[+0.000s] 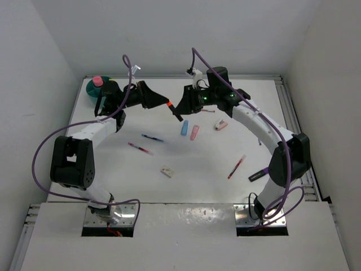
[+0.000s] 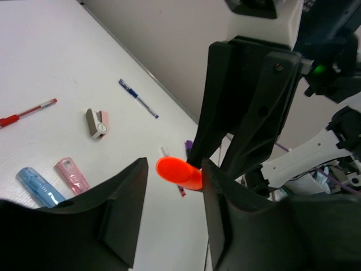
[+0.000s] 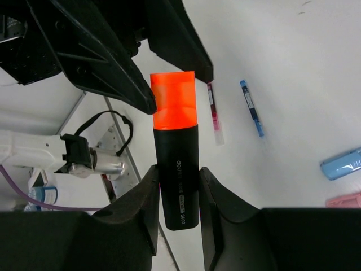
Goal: Sort the stationery into containers
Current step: Pass the stationery from the right arm to the left, then place the stationery into the container
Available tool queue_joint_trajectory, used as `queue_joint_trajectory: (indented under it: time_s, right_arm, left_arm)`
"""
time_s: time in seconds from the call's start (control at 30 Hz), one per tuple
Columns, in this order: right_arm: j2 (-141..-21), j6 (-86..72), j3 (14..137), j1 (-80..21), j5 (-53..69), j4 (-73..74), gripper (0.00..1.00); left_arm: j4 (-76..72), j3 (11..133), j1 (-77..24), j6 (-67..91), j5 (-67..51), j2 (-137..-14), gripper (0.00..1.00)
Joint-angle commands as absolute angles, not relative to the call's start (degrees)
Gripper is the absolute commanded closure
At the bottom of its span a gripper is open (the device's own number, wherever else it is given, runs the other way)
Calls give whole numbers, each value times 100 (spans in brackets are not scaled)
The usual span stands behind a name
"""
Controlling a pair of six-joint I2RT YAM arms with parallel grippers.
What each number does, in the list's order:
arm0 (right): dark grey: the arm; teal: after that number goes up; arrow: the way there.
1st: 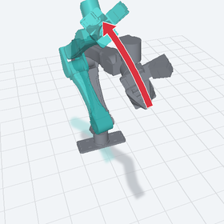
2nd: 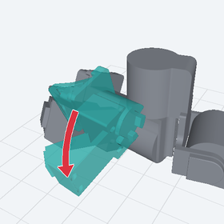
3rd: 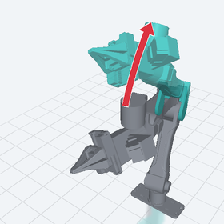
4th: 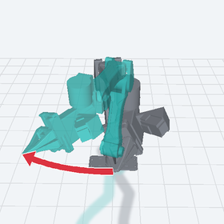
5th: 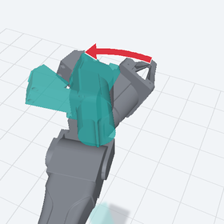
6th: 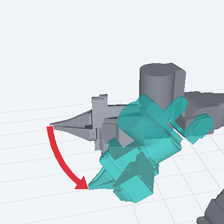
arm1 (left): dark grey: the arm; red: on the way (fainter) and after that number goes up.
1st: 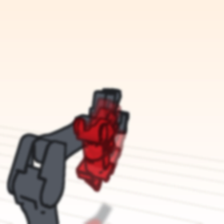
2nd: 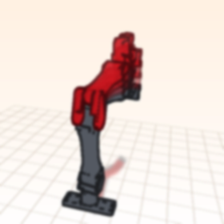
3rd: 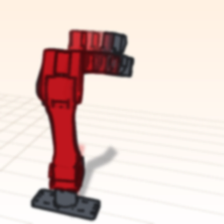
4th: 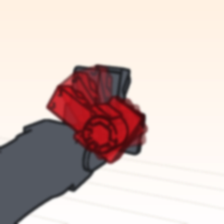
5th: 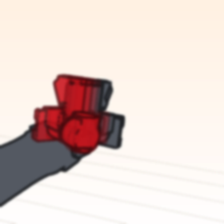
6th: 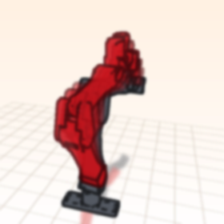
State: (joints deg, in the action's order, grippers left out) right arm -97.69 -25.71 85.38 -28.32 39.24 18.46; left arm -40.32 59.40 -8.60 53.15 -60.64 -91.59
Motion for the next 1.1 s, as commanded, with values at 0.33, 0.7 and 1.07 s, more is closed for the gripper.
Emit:
queue_joint_trajectory:
  time_s: [0.33,0.7,1.07]
  right_arm:
    - [-9896,-2962,8921,-2883,4236,1397,100]
    - [-9958,-3191,8956,-2725,4245,1459,41]
    - [-9291,-2277,7939,-1548,3489,2180,27]
  left_arm:
    - [-5186,5880,-949,5968,-6144,-9000,54]
    - [-4318,6343,-678,5337,-6161,-9061,100]
    - [-344,9393,870,486,-3246,-10211,100]
